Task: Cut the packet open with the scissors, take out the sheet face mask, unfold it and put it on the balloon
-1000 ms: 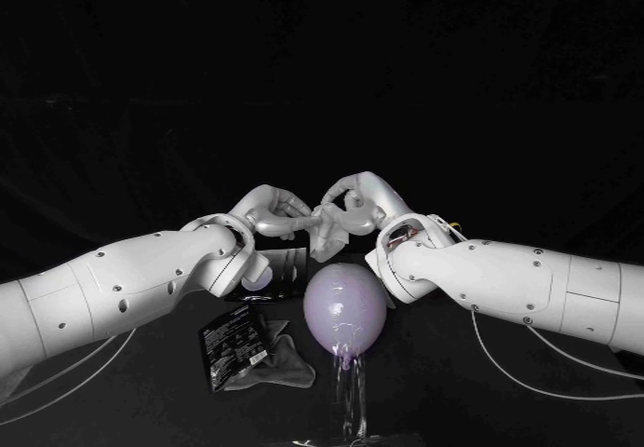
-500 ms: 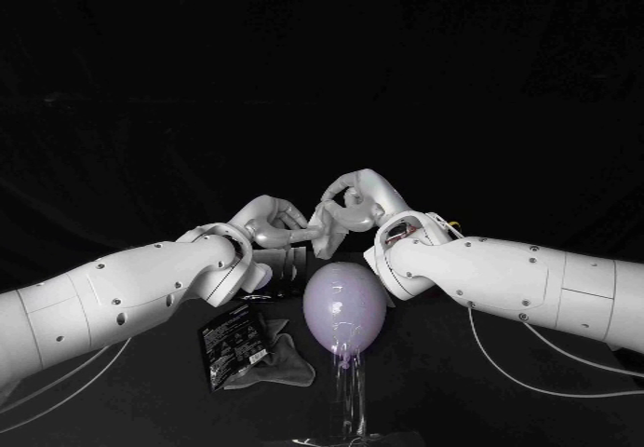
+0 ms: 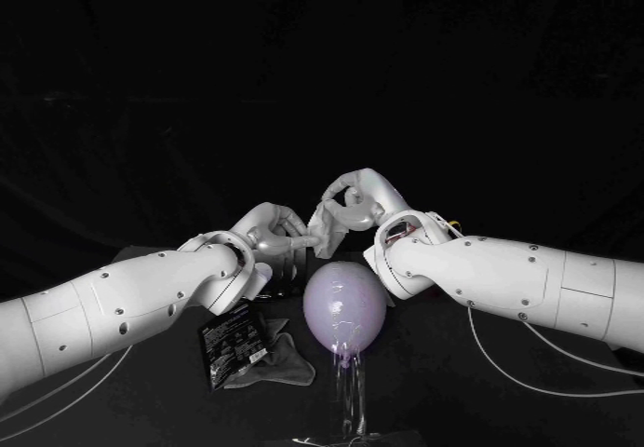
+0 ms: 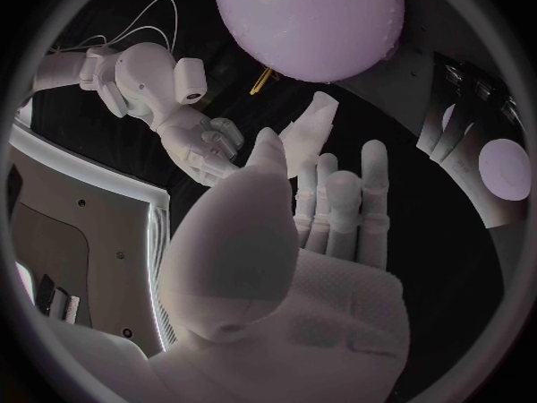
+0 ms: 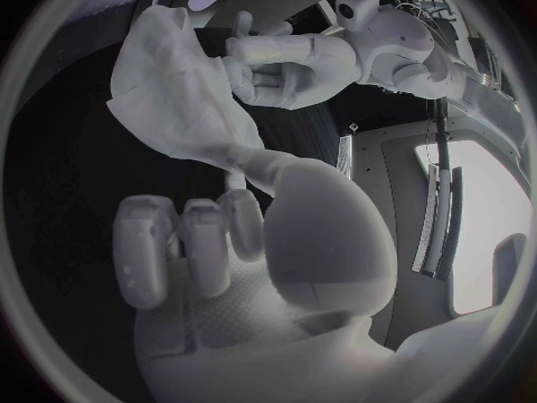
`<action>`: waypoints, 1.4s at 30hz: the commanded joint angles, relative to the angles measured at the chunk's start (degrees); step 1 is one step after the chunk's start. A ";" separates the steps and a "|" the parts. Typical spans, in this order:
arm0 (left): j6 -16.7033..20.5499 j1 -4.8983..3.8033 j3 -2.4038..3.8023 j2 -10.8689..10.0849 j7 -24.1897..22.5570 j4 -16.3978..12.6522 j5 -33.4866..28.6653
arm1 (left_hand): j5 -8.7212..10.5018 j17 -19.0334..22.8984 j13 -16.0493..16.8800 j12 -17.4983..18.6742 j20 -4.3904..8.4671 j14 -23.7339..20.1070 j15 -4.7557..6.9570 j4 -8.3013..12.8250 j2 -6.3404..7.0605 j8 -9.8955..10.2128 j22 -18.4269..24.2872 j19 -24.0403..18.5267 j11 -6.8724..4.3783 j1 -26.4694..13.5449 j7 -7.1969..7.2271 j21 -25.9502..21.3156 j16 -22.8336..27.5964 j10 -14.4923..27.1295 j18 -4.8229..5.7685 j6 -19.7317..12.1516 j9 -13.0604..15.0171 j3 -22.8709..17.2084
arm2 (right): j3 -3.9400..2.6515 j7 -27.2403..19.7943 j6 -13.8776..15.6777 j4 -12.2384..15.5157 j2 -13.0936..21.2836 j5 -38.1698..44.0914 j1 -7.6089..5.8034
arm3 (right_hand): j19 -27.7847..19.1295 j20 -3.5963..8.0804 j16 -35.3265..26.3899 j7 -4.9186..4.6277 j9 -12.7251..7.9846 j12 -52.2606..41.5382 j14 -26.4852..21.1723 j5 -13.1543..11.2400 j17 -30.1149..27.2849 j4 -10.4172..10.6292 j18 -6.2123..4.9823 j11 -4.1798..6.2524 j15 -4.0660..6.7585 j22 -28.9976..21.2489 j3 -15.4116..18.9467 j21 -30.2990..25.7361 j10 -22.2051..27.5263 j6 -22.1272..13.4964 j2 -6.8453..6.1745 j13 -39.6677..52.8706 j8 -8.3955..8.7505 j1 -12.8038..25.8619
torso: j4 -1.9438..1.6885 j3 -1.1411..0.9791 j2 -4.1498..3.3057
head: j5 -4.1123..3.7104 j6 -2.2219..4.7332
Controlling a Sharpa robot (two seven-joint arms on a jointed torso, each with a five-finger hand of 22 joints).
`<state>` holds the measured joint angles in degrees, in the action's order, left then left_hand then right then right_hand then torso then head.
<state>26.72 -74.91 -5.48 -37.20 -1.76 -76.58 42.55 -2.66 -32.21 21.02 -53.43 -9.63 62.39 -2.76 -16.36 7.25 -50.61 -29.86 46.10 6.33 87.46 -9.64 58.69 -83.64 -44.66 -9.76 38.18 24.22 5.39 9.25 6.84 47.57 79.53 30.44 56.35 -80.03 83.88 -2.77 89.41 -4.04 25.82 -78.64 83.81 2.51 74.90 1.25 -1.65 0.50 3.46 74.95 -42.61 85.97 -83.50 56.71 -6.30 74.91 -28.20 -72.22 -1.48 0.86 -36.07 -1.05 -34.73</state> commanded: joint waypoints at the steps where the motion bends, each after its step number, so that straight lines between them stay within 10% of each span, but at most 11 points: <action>1: 3.11 0.01 0.10 -0.40 -1.67 -0.43 0.42 | -0.13 -0.71 0.00 -0.57 0.16 1.10 -0.18 -0.02 -0.30 0.61 -0.20 0.67 0.04 1.24 -0.26 0.42 -0.42 0.85 -0.80 -2.07 -0.55 0.83 | -0.05 0.46 0.05 -0.24 -0.07 0.51 -0.05 | 4.20 0.32 0.25 0.17 1.59 -0.15 6.04 0.29 14.57 -0.32 0.73 -0.03 0.39 13.84 -0.08 0.16 -0.51 0.40 0.52 4.53 -2.04 -0.12 | 0.03 -0.04 0.04 | -0.03 0.01; 19: 7.01 0.88 0.18 -5.26 -5.59 -6.74 -0.06 | -0.17 -0.73 -0.96 -1.16 0.47 2.38 -0.19 0.27 -3.01 -2.14 -0.56 1.10 0.04 5.83 -0.36 1.00 -0.32 0.74 -0.76 -3.00 -0.16 0.67 | -0.05 1.00 -0.24 -0.96 -0.28 0.71 -0.05 | 4.20 0.32 0.25 0.17 1.59 -0.15 6.04 0.29 14.57 -0.32 0.73 -0.03 0.39 13.84 -0.08 0.16 -0.51 0.40 0.52 4.53 -2.04 -0.12 | -0.08 0.00 0.05 | -0.19 0.01; 21: 6.56 1.11 0.18 -4.94 -6.23 -6.82 -0.63 | -0.05 3.06 -2.73 1.15 0.54 0.40 -0.05 -0.14 -3.86 2.71 -0.44 0.64 0.01 6.17 -0.22 0.65 0.90 0.34 -0.74 -2.70 -3.35 1.05 | -0.05 0.98 -0.30 -0.72 -0.28 0.72 -0.05 | 4.20 0.32 0.25 0.17 1.59 -0.15 6.04 0.29 14.57 -0.32 0.73 -0.03 0.39 13.84 -0.08 0.16 -0.51 0.40 0.52 4.53 -2.04 -0.12 | -0.04 0.04 0.04 | -0.13 -0.04; 25: 5.96 1.52 0.20 -4.00 -7.06 -6.28 -1.91 | -0.18 5.83 -4.47 3.82 0.49 -0.96 -0.30 -0.20 -4.28 5.41 -0.29 0.40 -0.02 5.42 -0.41 0.33 1.79 0.33 -0.70 -1.53 -5.24 1.77 | -0.05 0.96 -0.40 -0.25 -0.29 0.72 -0.05 | 4.23 0.34 0.26 0.17 1.60 -0.06 6.05 0.30 14.59 -0.62 0.74 -0.01 0.41 13.86 -0.25 0.23 -0.49 0.40 0.57 4.49 -2.07 0.05 | 0.06 0.04 -0.06 | -0.06 0.05; 29: 5.49 1.84 0.22 -3.20 -7.65 -5.71 -2.90 | 0.07 8.71 -10.26 12.70 0.41 -1.91 0.35 -0.42 -5.90 13.18 0.30 0.38 -0.36 5.26 0.46 -0.72 3.33 -4.98 -0.75 4.89 -10.81 4.04 | -0.05 0.95 -0.48 0.12 -0.30 0.73 -0.05 | 4.23 0.34 0.26 0.17 1.60 -0.06 6.05 0.30 14.59 -0.62 0.74 -0.01 0.41 13.86 -0.25 0.23 -0.49 0.40 0.57 4.49 -2.07 0.05 | 0.04 -0.06 -0.06 | -0.08 0.03; 42: 5.49 2.18 0.30 -1.02 -7.19 -3.54 -5.87 | -0.14 9.49 -12.23 16.30 0.32 -2.00 -0.56 -0.20 -5.64 19.80 0.68 0.77 0.59 3.11 -0.93 -1.36 3.69 -6.18 -0.68 4.30 -14.33 7.77 | -0.05 0.84 -0.62 2.07 0.21 0.75 -0.05 | 4.27 0.35 0.27 0.18 1.61 -0.17 6.05 0.32 14.60 -0.79 0.77 -0.01 0.42 13.89 -0.34 0.33 -0.56 0.41 0.59 4.61 -2.09 0.15 | 0.05 -0.09 0.05 | -0.01 0.12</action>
<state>32.34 -72.72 -5.28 -38.44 -8.24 -80.19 38.68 -2.96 -22.82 8.84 -37.38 -9.32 60.31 -3.00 -16.50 1.60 -31.02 -29.24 46.56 6.48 90.98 -10.26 57.52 -80.24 -50.69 -9.68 42.46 9.97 12.82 9.25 7.88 47.44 81.29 30.56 56.43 -80.03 83.89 -2.56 89.40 -4.05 25.82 -78.48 83.95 2.51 74.91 0.86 -1.65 0.50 3.61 74.95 -42.85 86.18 -83.74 56.74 -6.25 74.90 -28.20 -72.30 -1.41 0.78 -36.04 -1.04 -34.71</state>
